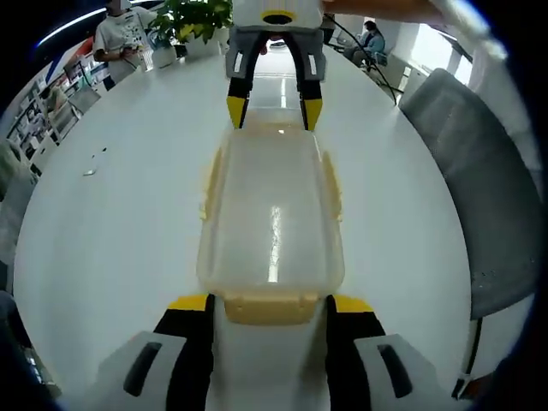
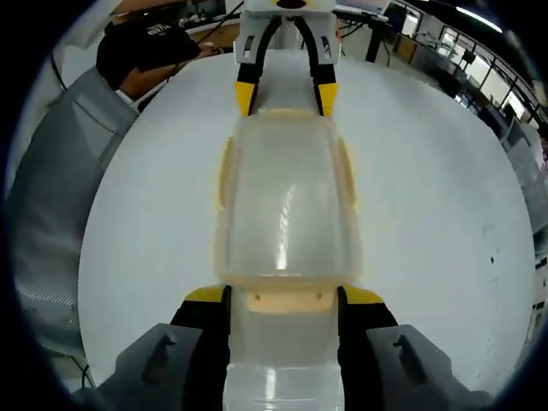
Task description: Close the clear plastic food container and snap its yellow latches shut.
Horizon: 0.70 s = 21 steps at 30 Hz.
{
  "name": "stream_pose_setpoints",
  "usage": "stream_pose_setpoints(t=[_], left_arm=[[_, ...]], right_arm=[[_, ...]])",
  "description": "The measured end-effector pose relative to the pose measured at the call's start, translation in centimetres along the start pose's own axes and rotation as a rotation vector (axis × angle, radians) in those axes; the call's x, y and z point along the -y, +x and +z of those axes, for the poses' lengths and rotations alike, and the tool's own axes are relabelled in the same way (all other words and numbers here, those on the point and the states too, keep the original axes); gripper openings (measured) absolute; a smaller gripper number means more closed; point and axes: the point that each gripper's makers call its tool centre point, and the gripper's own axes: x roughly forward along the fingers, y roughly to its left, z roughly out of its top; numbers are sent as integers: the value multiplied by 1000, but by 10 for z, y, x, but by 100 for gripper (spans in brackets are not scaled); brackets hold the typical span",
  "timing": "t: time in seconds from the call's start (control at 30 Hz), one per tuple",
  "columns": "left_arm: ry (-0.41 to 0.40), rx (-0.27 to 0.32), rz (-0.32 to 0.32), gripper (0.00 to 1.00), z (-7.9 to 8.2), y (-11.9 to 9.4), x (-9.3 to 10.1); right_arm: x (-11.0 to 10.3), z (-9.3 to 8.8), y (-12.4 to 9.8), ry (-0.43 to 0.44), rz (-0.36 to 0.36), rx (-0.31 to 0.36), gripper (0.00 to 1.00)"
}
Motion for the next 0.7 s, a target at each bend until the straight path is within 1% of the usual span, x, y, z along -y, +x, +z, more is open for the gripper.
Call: stream_pose_setpoints(t=[0.07, 0.1, 0.13, 0.17, 0.27, 0.33, 0.37, 0.4, 0.47, 0.5, 0.63, 0.7], left_arm=[[6, -3, -4, 44, 0, 0, 0], [6, -5, -4, 40, 0, -1, 0], [-5, -10, -2, 37, -1, -1, -1], [4, -16, -7, 33, -1, -1, 0], [5, -32, -4, 33, 0, 0, 0], [6, -42, -4, 33, 0, 1, 0], [8, -50, -3, 33, 0, 1, 0], [6, -57, -3, 33, 0, 1, -1], [5, -68, -2, 34, 0, 1, -1], [-9, -74, 1, 34, 0, 1, -1], [4, -104, -3, 34, 1, 1, -1], [5, -118, -4, 34, 1, 1, 0]], right_arm=[[-1, -1, -1, -11, 3, 5, 46], [-2, -1, -1, -17, 7, 4, 46], [-1, -1, -1, -10, 5, 2, 46], [0, -1, -2, 2, -1, 0, 45], [0, 1, -1, -16, 5, 0, 45], [1, 0, -2, 4, 2, -1, 44], [1, 0, -1, -16, 6, -3, 44], [2, 0, -2, -6, 5, -6, 42], [4, 0, -2, 3, 1, -29, 38], [3, 0, -1, -15, 3, -40, 37], [3, -1, -2, -4, 2, -70, 36], [3, -2, -2, -1, 2, -70, 36]])
